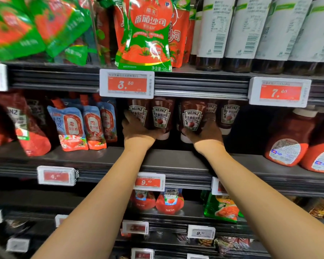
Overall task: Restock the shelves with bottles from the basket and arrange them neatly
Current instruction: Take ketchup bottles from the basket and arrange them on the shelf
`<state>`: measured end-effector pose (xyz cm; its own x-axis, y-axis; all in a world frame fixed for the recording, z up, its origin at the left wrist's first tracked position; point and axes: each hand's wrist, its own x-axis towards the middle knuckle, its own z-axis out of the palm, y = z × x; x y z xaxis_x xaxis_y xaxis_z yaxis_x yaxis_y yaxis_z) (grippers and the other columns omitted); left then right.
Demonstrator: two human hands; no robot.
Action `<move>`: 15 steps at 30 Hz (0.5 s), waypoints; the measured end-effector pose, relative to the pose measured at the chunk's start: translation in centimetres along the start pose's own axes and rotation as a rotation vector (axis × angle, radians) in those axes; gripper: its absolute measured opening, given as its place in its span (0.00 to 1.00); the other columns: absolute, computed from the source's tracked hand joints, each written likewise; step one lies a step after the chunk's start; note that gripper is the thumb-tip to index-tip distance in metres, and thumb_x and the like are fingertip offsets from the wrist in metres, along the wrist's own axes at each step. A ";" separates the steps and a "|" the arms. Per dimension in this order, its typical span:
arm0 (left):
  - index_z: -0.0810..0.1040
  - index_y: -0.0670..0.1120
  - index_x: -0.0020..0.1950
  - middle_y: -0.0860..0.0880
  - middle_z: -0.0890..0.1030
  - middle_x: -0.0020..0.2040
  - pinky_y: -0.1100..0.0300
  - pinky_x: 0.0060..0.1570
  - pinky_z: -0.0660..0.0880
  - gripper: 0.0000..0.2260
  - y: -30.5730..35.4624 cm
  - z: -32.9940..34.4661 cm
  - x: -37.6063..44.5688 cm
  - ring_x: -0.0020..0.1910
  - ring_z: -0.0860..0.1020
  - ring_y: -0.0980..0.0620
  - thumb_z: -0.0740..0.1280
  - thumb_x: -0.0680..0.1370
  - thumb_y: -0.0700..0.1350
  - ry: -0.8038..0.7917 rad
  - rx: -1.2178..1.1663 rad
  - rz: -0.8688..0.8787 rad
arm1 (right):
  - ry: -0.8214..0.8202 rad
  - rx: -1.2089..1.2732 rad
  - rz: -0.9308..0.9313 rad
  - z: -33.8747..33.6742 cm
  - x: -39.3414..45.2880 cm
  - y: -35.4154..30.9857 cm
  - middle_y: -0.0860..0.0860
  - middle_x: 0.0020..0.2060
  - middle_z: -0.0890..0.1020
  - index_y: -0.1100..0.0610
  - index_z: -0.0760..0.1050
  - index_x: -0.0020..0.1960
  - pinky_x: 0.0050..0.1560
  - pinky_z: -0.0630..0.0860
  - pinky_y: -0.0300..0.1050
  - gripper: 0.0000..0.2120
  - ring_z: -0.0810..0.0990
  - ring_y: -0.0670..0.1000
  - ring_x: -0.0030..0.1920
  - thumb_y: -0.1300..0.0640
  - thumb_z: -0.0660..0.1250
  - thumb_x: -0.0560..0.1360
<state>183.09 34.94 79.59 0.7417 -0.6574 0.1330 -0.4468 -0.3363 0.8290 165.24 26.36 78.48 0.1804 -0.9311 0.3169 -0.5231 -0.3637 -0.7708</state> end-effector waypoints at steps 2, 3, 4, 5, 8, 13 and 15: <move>0.45 0.43 0.82 0.39 0.58 0.79 0.46 0.74 0.62 0.63 -0.2 0.3 0.3 0.78 0.60 0.38 0.82 0.62 0.60 0.023 0.024 -0.009 | -0.005 -0.019 -0.017 0.1 0.0 -0.1 0.60 0.66 0.78 0.62 0.65 0.72 0.64 0.73 0.48 0.39 0.76 0.61 0.67 0.48 0.79 0.70; 0.46 0.43 0.82 0.39 0.58 0.79 0.45 0.74 0.62 0.63 -0.2 0.5 0.4 0.78 0.60 0.37 0.82 0.61 0.61 0.039 0.041 -0.012 | 0.000 -0.025 -0.028 0.3 0.0 -0.1 0.61 0.66 0.78 0.62 0.66 0.71 0.63 0.73 0.48 0.38 0.77 0.62 0.66 0.49 0.79 0.70; 0.47 0.42 0.82 0.39 0.59 0.78 0.45 0.73 0.63 0.63 -0.3 0.6 0.4 0.77 0.60 0.37 0.82 0.60 0.62 0.057 0.049 -0.011 | 0.006 -0.032 -0.036 0.4 0.0 -0.2 0.61 0.65 0.79 0.62 0.66 0.70 0.61 0.73 0.47 0.37 0.77 0.62 0.65 0.49 0.79 0.70; 0.48 0.43 0.81 0.39 0.60 0.78 0.44 0.72 0.64 0.63 -0.4 0.7 0.4 0.77 0.61 0.37 0.82 0.59 0.63 0.073 0.049 -0.008 | 0.007 -0.039 -0.040 0.5 -0.1 -0.2 0.61 0.64 0.79 0.62 0.66 0.70 0.61 0.73 0.46 0.36 0.78 0.62 0.65 0.49 0.79 0.70; 0.50 0.44 0.80 0.40 0.62 0.76 0.41 0.69 0.67 0.63 -0.6 1.0 0.3 0.75 0.64 0.36 0.82 0.58 0.64 0.107 0.040 0.003 | -0.001 -0.088 -0.038 1.1 -0.1 -0.4 0.61 0.65 0.78 0.63 0.67 0.70 0.61 0.73 0.47 0.36 0.77 0.63 0.66 0.46 0.78 0.71; 0.50 0.44 0.80 0.40 0.61 0.76 0.38 0.68 0.67 0.62 -0.9 1.0 0.4 0.75 0.63 0.36 0.82 0.59 0.64 0.075 0.036 0.014 | -0.007 -0.140 -0.036 1.5 -0.1 -0.2 0.61 0.66 0.78 0.63 0.67 0.71 0.64 0.74 0.51 0.37 0.76 0.63 0.66 0.44 0.76 0.72; 0.49 0.44 0.81 0.40 0.59 0.77 0.39 0.70 0.66 0.62 -1.0 0.9 0.3 0.76 0.62 0.37 0.81 0.60 0.64 0.054 0.025 0.019 | -0.012 -0.091 -0.033 1.4 -0.4 -0.2 0.59 0.66 0.78 0.61 0.66 0.73 0.67 0.74 0.53 0.38 0.77 0.61 0.67 0.46 0.78 0.71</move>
<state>183.37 34.52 78.30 0.7585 -0.6267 0.1787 -0.4730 -0.3407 0.8125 166.42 26.72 77.71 0.2083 -0.9191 0.3345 -0.5900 -0.3908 -0.7065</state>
